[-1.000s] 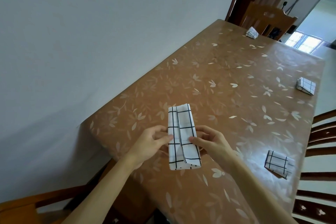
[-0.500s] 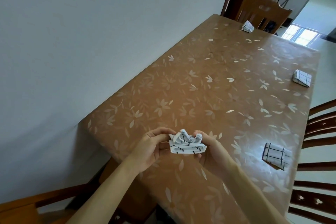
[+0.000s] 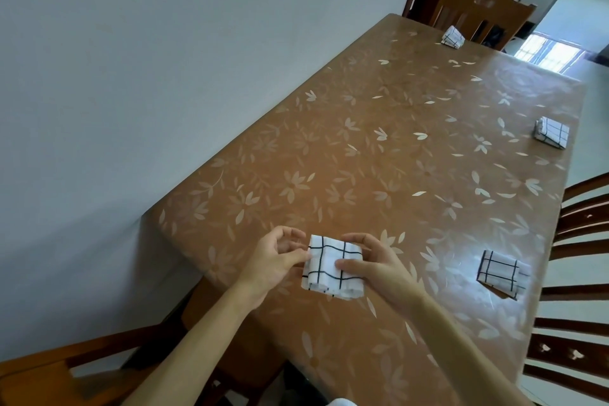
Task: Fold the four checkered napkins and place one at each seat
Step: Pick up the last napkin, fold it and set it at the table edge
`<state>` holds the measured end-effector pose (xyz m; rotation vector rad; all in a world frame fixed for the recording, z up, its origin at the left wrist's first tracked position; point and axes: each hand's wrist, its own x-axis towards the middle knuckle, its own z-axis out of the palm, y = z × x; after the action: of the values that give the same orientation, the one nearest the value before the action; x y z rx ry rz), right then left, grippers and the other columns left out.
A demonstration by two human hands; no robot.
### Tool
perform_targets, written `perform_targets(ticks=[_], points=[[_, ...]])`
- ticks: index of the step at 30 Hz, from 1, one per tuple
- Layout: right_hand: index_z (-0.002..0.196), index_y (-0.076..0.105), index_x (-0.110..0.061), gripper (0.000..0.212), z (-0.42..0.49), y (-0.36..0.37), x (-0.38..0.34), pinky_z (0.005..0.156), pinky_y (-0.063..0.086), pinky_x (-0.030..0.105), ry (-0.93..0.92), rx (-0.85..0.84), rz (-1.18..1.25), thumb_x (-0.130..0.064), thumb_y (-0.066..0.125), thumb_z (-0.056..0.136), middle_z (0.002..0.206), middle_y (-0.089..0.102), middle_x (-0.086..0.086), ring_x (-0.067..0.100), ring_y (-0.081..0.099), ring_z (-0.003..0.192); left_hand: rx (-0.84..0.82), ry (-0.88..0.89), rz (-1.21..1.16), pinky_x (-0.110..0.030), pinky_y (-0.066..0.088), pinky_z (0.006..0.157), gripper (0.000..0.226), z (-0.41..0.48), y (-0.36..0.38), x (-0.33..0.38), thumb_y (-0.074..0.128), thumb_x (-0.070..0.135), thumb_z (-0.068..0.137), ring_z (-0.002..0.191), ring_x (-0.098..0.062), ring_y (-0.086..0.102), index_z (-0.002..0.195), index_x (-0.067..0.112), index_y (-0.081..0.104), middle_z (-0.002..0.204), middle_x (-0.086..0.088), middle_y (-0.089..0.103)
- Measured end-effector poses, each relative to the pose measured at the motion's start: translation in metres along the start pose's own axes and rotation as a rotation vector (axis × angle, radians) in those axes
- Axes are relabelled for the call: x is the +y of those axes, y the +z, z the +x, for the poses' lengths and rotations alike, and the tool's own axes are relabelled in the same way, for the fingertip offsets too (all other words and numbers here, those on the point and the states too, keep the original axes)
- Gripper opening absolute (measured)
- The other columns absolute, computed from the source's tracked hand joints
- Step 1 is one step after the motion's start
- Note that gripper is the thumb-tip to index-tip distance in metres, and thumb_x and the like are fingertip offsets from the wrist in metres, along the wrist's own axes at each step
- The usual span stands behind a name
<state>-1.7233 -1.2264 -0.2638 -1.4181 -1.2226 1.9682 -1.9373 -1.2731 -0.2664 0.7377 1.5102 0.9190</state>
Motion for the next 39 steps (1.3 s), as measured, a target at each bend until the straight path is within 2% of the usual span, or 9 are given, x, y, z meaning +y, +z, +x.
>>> perform_targets(ticks=[4, 10, 14, 18, 25, 29, 32, 35, 39], points=[[0.122, 0.060, -0.026, 0.050, 0.002, 0.008, 0.007, 0.083, 0.062, 0.044, -0.053, 0.051, -0.147, -0.009, 0.082, 0.080, 0.110, 0.074, 0.005, 0.023, 0.074, 0.098, -0.034, -0.028, 0.054, -0.047, 0.063, 0.083, 0.028, 0.006, 0.004, -0.010, 0.076, 0.034, 0.088, 0.096, -0.022, 0.077, 0.114, 0.026, 0.067, 0.106, -0.003, 0.078], [0.117, 0.068, -0.018, 0.040, 0.018, 0.023, 0.027, 0.081, 0.063, 0.043, 0.098, 0.048, -0.162, -0.045, 0.072, 0.088, 0.105, 0.077, 0.005, 0.022, 0.075, 0.095, 0.108, -0.011, -0.041, -0.049, 0.063, 0.085, 0.018, 0.011, 0.009, -0.037, 0.078, 0.013, 0.087, 0.098, -0.027, 0.076, 0.104, 0.014, 0.071, 0.100, -0.006, 0.079], [0.103, 0.074, -0.009, 0.033, 0.035, 0.035, 0.049, 0.074, 0.062, 0.031, 0.189, 0.024, -0.218, -0.040, 0.063, 0.096, 0.097, 0.078, 0.011, 0.019, 0.075, 0.086, 0.166, -0.132, -0.124, -0.052, 0.060, 0.090, 0.026, 0.015, -0.005, -0.070, 0.081, 0.015, 0.085, 0.098, -0.023, 0.076, 0.109, 0.014, 0.070, 0.101, -0.003, 0.080], [0.096, 0.069, 0.005, 0.038, 0.066, 0.052, 0.069, 0.068, 0.061, 0.026, 0.203, 0.063, -0.295, -0.033, 0.065, 0.096, 0.085, 0.075, 0.013, 0.013, 0.071, 0.070, 0.283, -0.242, -0.178, -0.045, 0.065, 0.071, 0.028, 0.013, -0.028, -0.102, 0.080, 0.015, 0.085, 0.085, -0.020, 0.078, 0.107, 0.005, 0.066, 0.098, -0.008, 0.079], [0.078, 0.071, -0.009, 0.039, 0.112, 0.089, 0.108, 0.058, 0.049, 0.035, 0.097, -0.001, -0.947, -0.044, 0.061, 0.094, 0.070, 0.070, 0.003, 0.022, 0.064, 0.067, 0.433, -0.105, 0.526, -0.013, 0.048, 0.050, 0.021, 0.013, -0.053, -0.151, 0.077, 0.034, 0.088, 0.065, -0.005, 0.068, 0.093, 0.019, 0.064, 0.092, 0.004, 0.074], [0.060, 0.054, -0.013, 0.042, 0.126, 0.104, 0.124, 0.057, 0.039, 0.032, -0.026, 0.155, -1.127, -0.039, 0.062, 0.092, 0.077, 0.057, 0.004, 0.024, 0.054, 0.075, 0.467, 0.151, 1.022, -0.021, 0.057, 0.070, 0.045, 0.025, -0.052, -0.172, 0.080, 0.033, 0.084, 0.100, -0.019, 0.065, 0.122, 0.016, 0.061, 0.122, -0.006, 0.058], [0.088, 0.067, -0.009, 0.024, 0.129, 0.110, 0.148, 0.066, 0.045, 0.033, -0.291, 0.288, -1.381, -0.033, 0.065, 0.089, 0.092, 0.060, 0.007, 0.026, 0.055, 0.084, 0.343, 0.377, 1.139, -0.041, 0.054, 0.102, 0.056, 0.032, -0.040, -0.192, 0.079, 0.011, 0.083, 0.130, -0.030, 0.058, 0.135, 0.008, 0.060, 0.145, -0.016, 0.054], [0.125, 0.061, -0.019, 0.033, 0.127, 0.109, 0.156, 0.090, 0.044, 0.030, -0.528, 0.082, -1.456, -0.028, 0.055, 0.093, 0.128, 0.057, 0.001, 0.024, 0.052, 0.112, 0.217, 0.340, 1.209, -0.047, 0.037, 0.118, 0.064, 0.030, -0.032, -0.206, 0.066, 0.023, 0.092, 0.150, -0.026, 0.034, 0.151, 0.011, 0.044, 0.163, -0.012, 0.034], [0.121, 0.068, -0.013, 0.043, 0.118, 0.095, 0.153, 0.089, 0.057, 0.037, -0.787, -0.039, -1.435, -0.020, 0.076, 0.079, 0.128, 0.066, 0.003, 0.024, 0.064, 0.114, 0.147, 0.279, 1.336, -0.052, 0.021, 0.124, 0.062, 0.023, -0.039, -0.216, 0.029, 0.042, 0.106, 0.157, -0.027, 0.010, 0.161, 0.017, 0.017, 0.171, -0.008, 0.006]])
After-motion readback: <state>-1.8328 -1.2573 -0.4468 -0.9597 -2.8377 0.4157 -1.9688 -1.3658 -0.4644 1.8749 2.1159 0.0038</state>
